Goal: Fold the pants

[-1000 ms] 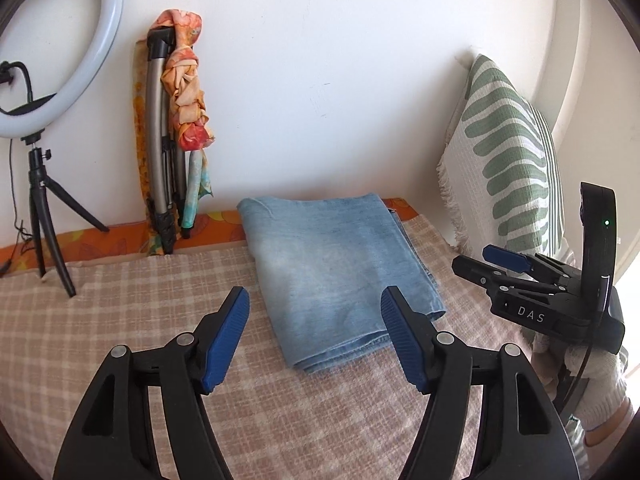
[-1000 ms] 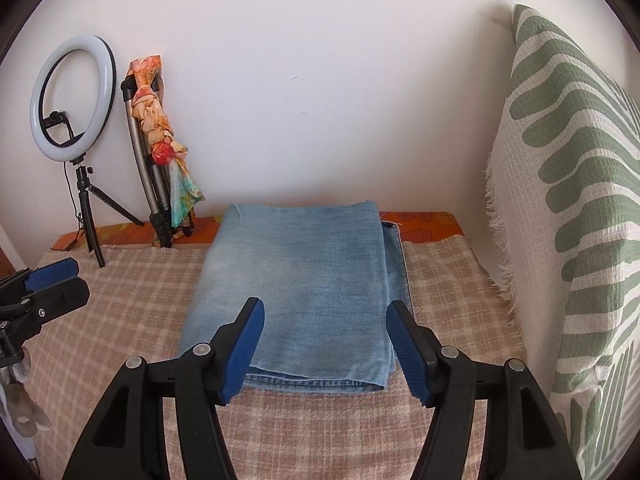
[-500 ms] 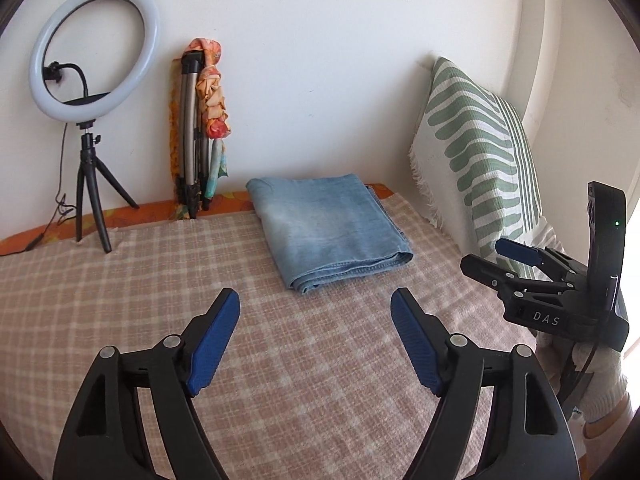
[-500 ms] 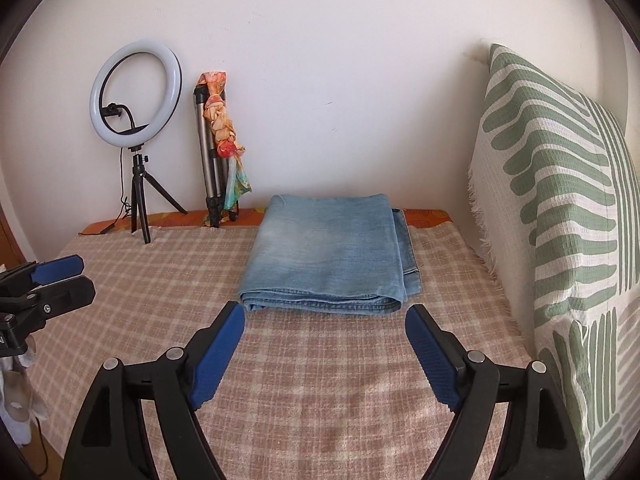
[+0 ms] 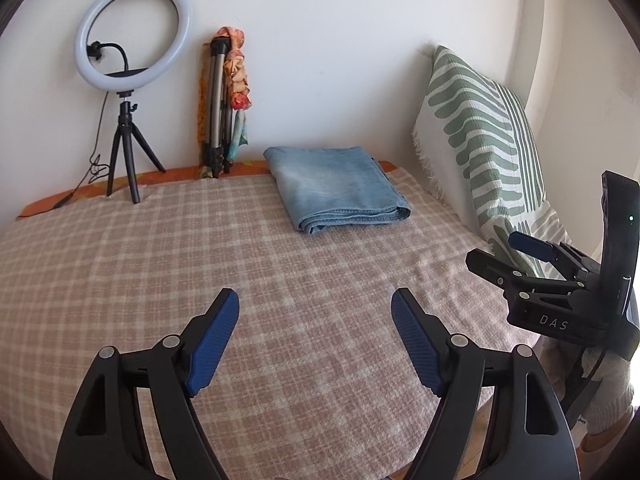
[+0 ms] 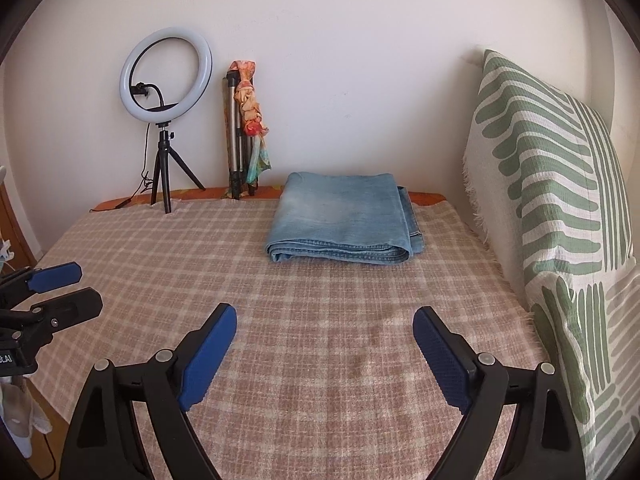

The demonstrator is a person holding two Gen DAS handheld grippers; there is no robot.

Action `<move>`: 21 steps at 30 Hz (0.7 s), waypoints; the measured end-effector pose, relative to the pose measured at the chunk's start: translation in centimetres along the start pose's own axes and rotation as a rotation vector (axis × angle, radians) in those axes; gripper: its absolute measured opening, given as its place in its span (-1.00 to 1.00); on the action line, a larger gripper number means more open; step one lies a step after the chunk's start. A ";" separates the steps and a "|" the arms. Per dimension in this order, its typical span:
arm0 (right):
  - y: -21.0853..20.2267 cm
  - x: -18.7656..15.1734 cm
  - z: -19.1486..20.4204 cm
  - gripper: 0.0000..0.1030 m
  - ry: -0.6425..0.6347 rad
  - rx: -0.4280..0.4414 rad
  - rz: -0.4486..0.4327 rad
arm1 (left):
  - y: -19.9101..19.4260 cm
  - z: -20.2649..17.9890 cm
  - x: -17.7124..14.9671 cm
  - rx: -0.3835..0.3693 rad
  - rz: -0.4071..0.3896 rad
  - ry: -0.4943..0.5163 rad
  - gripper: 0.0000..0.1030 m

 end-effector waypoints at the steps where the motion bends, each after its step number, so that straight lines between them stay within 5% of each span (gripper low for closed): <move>1: -0.3 -0.1 0.1 0.78 0.008 0.003 -0.003 | -0.3 -0.1 -0.1 0.003 -0.005 0.004 0.53; 9: -2.0 -0.3 -0.2 0.79 0.053 -0.017 -0.031 | -1.8 -0.4 -0.3 0.031 -0.017 0.011 0.53; 12: -2.5 -0.2 -0.4 0.99 0.059 -0.038 -0.051 | -2.0 -0.4 -0.3 0.044 -0.018 0.011 0.54; 21: -3.3 -0.1 -0.3 0.99 0.055 -0.049 -0.065 | -2.7 -0.4 -0.4 0.080 -0.021 0.007 0.78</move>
Point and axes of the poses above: each gripper's, at about its wrist camera, not at the fingertips, and y roughly the way its jaws point, z to its left, x to its top, the point moved 8 cm from there along y, roughly the way its jaws point, and after that the axes turned 3 degrees about y, right-handed, at the moved point
